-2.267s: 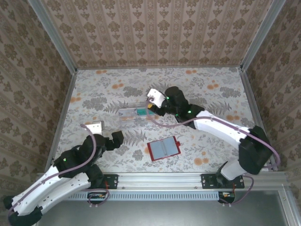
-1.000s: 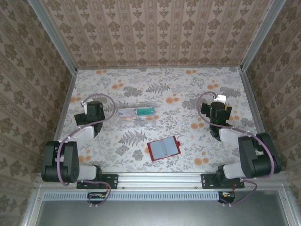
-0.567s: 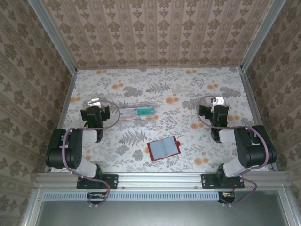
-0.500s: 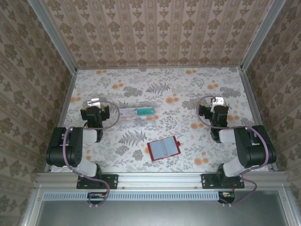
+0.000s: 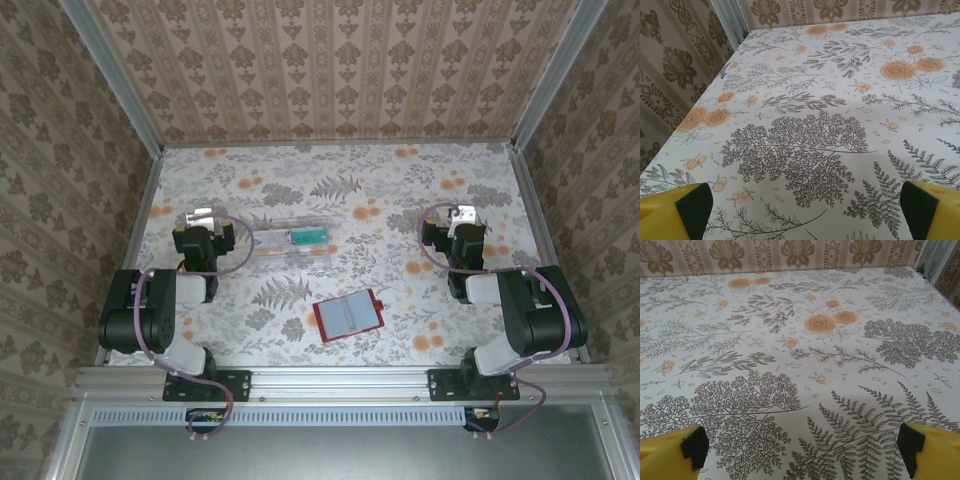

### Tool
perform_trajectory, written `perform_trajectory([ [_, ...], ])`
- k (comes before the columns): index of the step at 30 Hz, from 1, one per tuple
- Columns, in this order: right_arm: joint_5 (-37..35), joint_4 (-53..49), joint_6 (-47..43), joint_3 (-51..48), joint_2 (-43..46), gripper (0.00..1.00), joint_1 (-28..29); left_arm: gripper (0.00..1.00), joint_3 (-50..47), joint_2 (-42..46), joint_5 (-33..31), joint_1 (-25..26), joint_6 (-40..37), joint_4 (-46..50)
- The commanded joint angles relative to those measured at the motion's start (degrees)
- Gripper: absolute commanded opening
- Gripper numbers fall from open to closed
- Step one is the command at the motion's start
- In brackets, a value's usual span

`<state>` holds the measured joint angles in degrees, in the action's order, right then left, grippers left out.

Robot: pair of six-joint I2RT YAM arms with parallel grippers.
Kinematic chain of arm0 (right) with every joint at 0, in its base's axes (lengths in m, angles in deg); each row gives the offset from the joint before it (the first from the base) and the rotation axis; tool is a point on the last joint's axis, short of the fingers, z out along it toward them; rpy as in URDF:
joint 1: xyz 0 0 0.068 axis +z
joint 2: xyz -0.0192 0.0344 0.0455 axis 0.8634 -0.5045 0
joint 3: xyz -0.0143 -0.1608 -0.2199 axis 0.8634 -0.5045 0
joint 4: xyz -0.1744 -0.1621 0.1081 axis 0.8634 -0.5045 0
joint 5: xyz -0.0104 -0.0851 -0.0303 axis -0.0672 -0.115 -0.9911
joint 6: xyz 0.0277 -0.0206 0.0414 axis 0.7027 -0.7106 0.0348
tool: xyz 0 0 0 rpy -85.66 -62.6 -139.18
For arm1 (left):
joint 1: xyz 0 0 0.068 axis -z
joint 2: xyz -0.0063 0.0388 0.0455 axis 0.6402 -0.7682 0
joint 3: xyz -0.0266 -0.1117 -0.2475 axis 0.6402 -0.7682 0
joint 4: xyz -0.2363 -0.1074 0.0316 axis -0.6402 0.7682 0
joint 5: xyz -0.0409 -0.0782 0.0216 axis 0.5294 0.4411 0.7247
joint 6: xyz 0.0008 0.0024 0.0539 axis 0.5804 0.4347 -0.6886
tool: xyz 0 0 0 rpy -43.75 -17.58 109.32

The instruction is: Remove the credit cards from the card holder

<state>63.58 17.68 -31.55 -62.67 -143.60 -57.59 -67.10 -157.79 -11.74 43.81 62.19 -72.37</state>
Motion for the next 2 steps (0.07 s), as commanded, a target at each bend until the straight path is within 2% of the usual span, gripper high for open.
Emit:
perform_trajectory([
  [1, 1.1, 1.4, -0.1, 0.7, -0.4, 1.0, -0.2, 1.0, -0.3, 0.1, 0.8, -0.5, -0.2, -2.0],
  [2, 1.1, 1.4, -0.1, 0.7, -0.4, 1.0, -0.2, 1.0, -0.4, 0.0, 0.8, -0.5, -0.2, -2.0],
])
